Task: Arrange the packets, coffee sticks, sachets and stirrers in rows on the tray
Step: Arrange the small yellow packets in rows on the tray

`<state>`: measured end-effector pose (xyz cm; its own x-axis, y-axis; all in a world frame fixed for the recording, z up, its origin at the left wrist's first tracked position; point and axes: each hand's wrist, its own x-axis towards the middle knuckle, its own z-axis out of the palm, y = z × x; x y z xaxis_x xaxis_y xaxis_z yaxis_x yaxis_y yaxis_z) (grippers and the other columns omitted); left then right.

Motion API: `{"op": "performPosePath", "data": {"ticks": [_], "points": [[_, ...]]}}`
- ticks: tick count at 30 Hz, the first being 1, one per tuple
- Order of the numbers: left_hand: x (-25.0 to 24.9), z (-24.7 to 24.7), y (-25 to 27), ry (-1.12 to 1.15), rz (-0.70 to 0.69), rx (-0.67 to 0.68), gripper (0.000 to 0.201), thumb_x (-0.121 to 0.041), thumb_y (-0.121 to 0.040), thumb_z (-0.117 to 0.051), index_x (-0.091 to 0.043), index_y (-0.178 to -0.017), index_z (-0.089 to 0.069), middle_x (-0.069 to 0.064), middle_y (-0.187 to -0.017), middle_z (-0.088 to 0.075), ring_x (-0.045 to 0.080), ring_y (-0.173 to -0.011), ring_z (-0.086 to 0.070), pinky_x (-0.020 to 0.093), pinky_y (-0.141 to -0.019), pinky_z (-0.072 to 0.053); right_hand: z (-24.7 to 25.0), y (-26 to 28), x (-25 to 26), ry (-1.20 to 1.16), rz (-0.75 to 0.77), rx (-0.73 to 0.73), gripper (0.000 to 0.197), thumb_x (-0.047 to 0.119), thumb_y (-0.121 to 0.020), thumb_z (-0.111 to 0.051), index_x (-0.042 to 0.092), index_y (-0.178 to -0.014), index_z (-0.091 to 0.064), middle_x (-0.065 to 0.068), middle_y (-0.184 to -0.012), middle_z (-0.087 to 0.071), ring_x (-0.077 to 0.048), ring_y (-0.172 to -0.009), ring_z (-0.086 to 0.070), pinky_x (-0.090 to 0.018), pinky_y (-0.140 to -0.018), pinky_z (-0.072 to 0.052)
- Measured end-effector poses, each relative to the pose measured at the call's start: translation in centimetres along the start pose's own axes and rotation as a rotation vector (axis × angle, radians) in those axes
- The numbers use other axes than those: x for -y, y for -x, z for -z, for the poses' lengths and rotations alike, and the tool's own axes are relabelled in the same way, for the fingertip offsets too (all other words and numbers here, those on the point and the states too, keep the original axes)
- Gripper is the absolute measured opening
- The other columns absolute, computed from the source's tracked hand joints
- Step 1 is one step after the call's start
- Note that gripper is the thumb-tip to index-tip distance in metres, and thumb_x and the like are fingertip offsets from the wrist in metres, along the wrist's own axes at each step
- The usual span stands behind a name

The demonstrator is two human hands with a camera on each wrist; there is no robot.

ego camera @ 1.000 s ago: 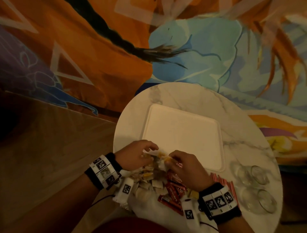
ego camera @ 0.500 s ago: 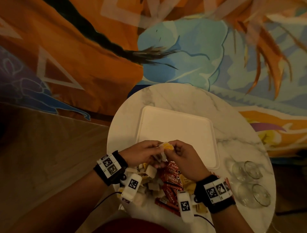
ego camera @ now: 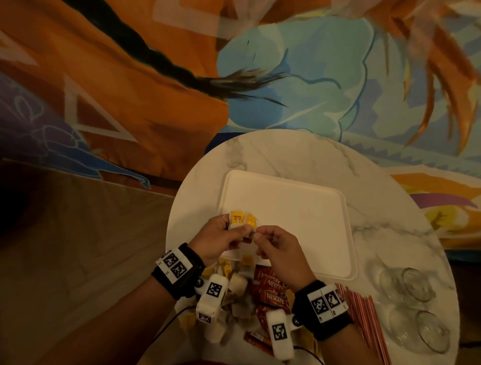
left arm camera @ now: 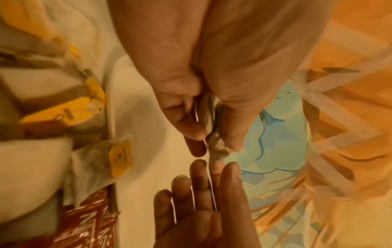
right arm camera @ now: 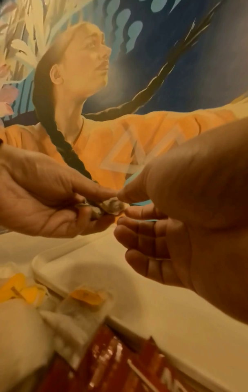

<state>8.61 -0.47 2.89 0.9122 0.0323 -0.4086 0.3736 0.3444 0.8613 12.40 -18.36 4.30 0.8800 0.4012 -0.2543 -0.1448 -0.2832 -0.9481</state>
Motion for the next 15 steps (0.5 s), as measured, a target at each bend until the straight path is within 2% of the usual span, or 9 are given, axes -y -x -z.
{"op": "performPosePath", "data": {"ticks": [4,7,11,15], "points": [[0.1,0.4,-1.1,0.029,0.018,-0.025,0.026,-0.018,-0.095,-0.067,-0.008,-0.119,-0.070,0.021,-0.119,-0.070,0.026,-0.098,-0.068,0.035,-0.084,-0.051,-0.9,-1.9,-0.3,-0.065,-0.020,-0.015,0.014,0.021,-0.095,-0.068,0.016,-0.106,-0.072,-0.008,-0.087,-0.074,-0.012,-0.070,-0.066,-0.023,-0.067,-0.054],[-0.2,0.6,-1.9,0.045,0.025,-0.055,0.024,-0.014,-0.096,-0.065,-0.007,-0.118,-0.070,0.022,-0.119,-0.069,0.024,-0.095,-0.066,0.027,-0.075,-0.053,-1.4,-3.1,-0.4,-0.108,-0.009,0.013,0.010,0.022,-0.095,-0.067,0.018,-0.099,-0.075,-0.004,-0.082,-0.075,-0.011,-0.070,-0.064,-0.024,-0.067,-0.054],[-1.0,1.2,-3.2,0.096,0.031,-0.061,0.022,-0.015,-0.096,-0.063,-0.007,-0.116,-0.070,0.017,-0.110,-0.072,0.023,-0.094,-0.067,0.027,-0.076,-0.055,-1.5,-5.3,-0.8,-0.113,0.007,-0.021,0.010,0.018,-0.095,-0.067,0.020,-0.092,-0.076,-0.006,-0.075,-0.073,-0.011,-0.067,-0.062,-0.025,-0.065,-0.052],[-2.1,2.3,-4.6,0.268,0.061,-0.187,0.016,-0.007,-0.099,-0.056,-0.003,-0.107,-0.069,0.018,-0.103,-0.071,0.028,-0.090,-0.068,0.029,-0.070,-0.059,-1.1,-8.2,-0.8,-0.026,0.056,-0.096,0.012,0.019,-0.094,-0.068,0.026,-0.087,-0.076,-0.004,-0.077,-0.074,-0.012,-0.067,-0.063,-0.034,-0.070,-0.054]]}}
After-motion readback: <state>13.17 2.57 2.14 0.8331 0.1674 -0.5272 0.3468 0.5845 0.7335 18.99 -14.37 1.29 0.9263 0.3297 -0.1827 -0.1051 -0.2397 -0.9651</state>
